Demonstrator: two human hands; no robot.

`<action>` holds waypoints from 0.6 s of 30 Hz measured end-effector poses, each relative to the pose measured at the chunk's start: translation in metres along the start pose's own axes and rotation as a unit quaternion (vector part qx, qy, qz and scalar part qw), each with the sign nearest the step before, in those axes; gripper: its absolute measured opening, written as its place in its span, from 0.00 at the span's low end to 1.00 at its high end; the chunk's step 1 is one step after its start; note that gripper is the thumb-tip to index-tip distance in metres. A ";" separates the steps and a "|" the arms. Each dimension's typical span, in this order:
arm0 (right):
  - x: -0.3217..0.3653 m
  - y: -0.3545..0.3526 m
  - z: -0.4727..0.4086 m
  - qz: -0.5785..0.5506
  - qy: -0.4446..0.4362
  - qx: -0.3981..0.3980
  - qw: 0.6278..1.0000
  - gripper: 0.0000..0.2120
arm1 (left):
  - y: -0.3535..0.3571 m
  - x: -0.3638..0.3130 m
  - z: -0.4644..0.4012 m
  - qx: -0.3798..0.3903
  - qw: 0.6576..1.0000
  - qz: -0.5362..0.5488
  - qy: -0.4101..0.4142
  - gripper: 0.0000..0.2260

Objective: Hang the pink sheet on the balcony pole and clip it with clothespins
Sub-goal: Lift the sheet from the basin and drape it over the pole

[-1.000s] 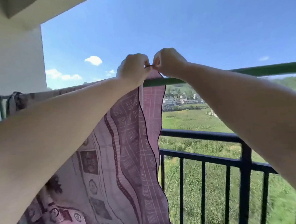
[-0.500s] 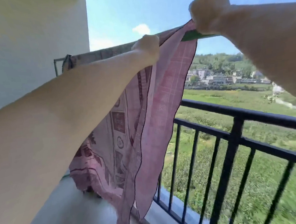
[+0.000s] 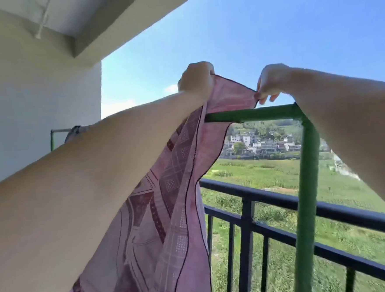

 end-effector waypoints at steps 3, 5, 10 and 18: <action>-0.042 -0.020 0.008 0.010 0.035 -0.054 0.998 0.06 | -0.002 -0.056 -0.029 0.004 0.998 -0.030 0.063 0.13; -0.071 -0.033 0.014 0.001 0.083 -0.135 0.987 0.04 | -0.001 -0.089 -0.041 0.017 0.993 -0.050 0.101 0.12; -0.145 -0.025 0.046 -0.037 0.128 -0.233 0.963 0.04 | 0.019 -0.158 -0.031 0.151 0.975 0.010 0.160 0.06; -0.190 -0.029 0.096 -0.174 0.098 -0.306 0.931 0.10 | 0.006 -0.222 0.001 0.266 0.935 0.166 0.164 0.13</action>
Point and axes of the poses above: each hand's wrist, its own z-axis away from the middle knuckle, its own y-axis out of the palm, x = y × z, the point moved 3 cm from there along -z, towards the middle knuckle, and after that the axes turned 1 degree about y, right-handed, at the moved point
